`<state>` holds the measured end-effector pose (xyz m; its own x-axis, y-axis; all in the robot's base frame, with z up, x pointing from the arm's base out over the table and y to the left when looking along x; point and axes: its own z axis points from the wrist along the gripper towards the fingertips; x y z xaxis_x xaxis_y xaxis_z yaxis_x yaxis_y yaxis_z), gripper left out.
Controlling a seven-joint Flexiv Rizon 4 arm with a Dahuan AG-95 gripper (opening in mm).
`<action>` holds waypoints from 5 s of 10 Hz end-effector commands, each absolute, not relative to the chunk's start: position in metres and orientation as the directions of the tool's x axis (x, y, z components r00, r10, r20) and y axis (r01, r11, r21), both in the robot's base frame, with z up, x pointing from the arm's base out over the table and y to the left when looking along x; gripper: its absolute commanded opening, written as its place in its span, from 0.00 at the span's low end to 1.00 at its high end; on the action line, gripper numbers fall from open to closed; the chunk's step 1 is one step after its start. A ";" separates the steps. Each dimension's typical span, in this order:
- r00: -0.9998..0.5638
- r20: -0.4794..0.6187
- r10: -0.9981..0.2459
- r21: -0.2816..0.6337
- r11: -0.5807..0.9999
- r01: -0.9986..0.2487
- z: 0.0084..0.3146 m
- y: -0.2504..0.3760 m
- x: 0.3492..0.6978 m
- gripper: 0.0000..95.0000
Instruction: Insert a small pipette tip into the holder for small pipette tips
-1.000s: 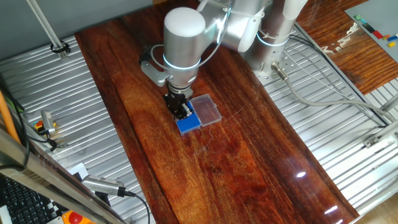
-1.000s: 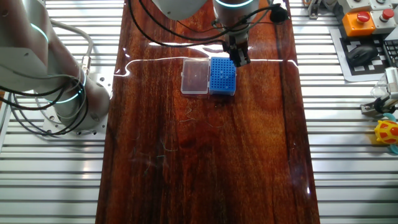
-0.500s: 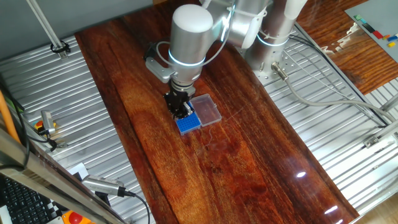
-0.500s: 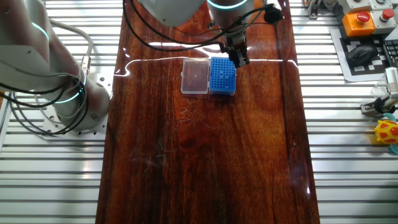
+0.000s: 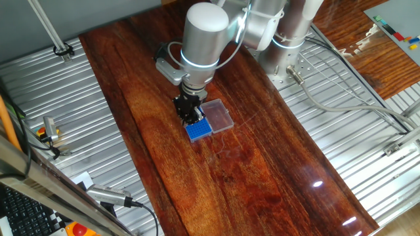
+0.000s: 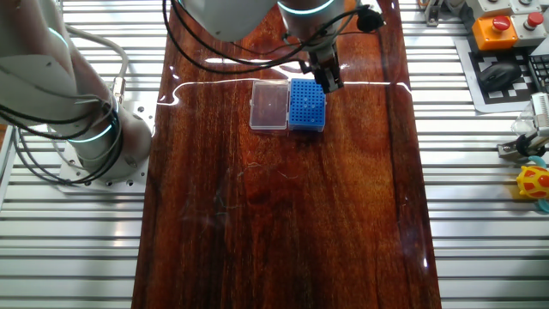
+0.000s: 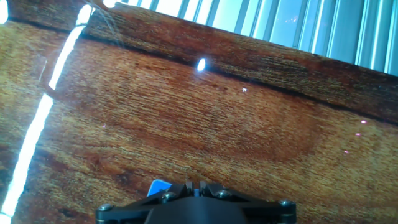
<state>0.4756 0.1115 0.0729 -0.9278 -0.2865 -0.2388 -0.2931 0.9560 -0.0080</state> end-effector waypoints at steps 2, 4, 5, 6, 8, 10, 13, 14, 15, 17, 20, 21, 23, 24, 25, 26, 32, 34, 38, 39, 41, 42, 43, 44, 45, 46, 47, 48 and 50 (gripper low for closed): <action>-0.924 -0.244 -0.294 -0.010 0.954 -0.301 0.070 0.110 0.478 0.00; -0.922 -0.249 -0.296 -0.009 0.953 -0.303 0.069 0.110 0.478 0.00; -0.921 -0.251 -0.297 -0.010 0.953 -0.304 0.069 0.110 0.479 0.00; -0.921 -0.253 -0.297 -0.010 0.953 -0.304 0.069 0.110 0.479 0.00; -0.920 -0.255 -0.296 -0.010 0.953 -0.304 0.068 0.110 0.481 0.00; -0.919 -0.259 -0.297 -0.011 0.953 -0.304 0.068 0.111 0.482 0.00; -0.920 -0.253 -0.298 -0.011 0.952 -0.305 0.068 0.111 0.482 0.00; -0.918 -0.253 -0.304 -0.012 0.950 -0.311 0.069 0.110 0.481 0.00; -0.918 -0.249 -0.308 -0.014 0.949 -0.315 0.070 0.109 0.479 0.00; -0.917 -0.244 -0.316 -0.015 0.947 -0.322 0.070 0.109 0.479 0.00; -0.915 -0.237 -0.327 -0.016 0.943 -0.332 0.070 0.109 0.479 0.00; -0.912 -0.238 -0.334 -0.017 0.940 -0.340 0.070 0.109 0.479 0.00; -0.907 -0.242 -0.344 -0.016 0.936 -0.350 0.070 0.109 0.479 0.00; -0.906 -0.245 -0.345 -0.016 0.936 -0.352 0.070 0.109 0.479 0.00; -0.904 -0.254 -0.343 -0.013 0.936 -0.351 0.070 0.109 0.479 0.00; -0.905 -0.263 -0.336 -0.006 0.938 -0.347 0.071 0.108 0.480 0.00; -0.900 -0.285 -0.330 0.005 0.939 -0.345 0.072 0.113 0.490 0.00; -0.900 -0.287 -0.327 0.004 0.939 -0.343 0.073 0.114 0.492 0.00; -0.897 -0.314 -0.310 0.003 0.945 -0.327 0.074 0.115 0.492 0.00; -0.897 -0.320 -0.306 0.004 0.946 -0.324 0.074 0.115 0.492 0.00; -0.896 -0.325 -0.304 0.006 0.946 -0.323 0.074 0.115 0.492 0.00; -0.895 -0.327 -0.303 0.007 0.947 -0.322 0.073 0.116 0.493 0.00; -0.896 -0.327 -0.302 0.007 0.947 -0.321 0.073 0.117 0.493 0.00; -0.896 -0.328 -0.301 0.007 0.947 -0.321 0.072 0.117 0.493 0.00; -0.897 -0.328 -0.297 0.008 0.948 -0.317 0.071 0.119 0.494 0.00; -0.898 -0.327 -0.295 0.007 0.949 -0.314 0.069 0.120 0.495 0.00; -0.898 -0.327 -0.294 0.007 0.950 -0.313 0.068 0.122 0.495 0.00; -0.898 -0.327 -0.293 0.006 0.950 -0.313 0.067 0.122 0.495 0.00; -0.896 -0.334 -0.293 0.007 0.950 -0.313 0.066 0.121 0.495 0.00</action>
<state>0.4945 0.1198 0.0660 -0.8952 -0.2929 -0.3357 -0.3106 0.9505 -0.0011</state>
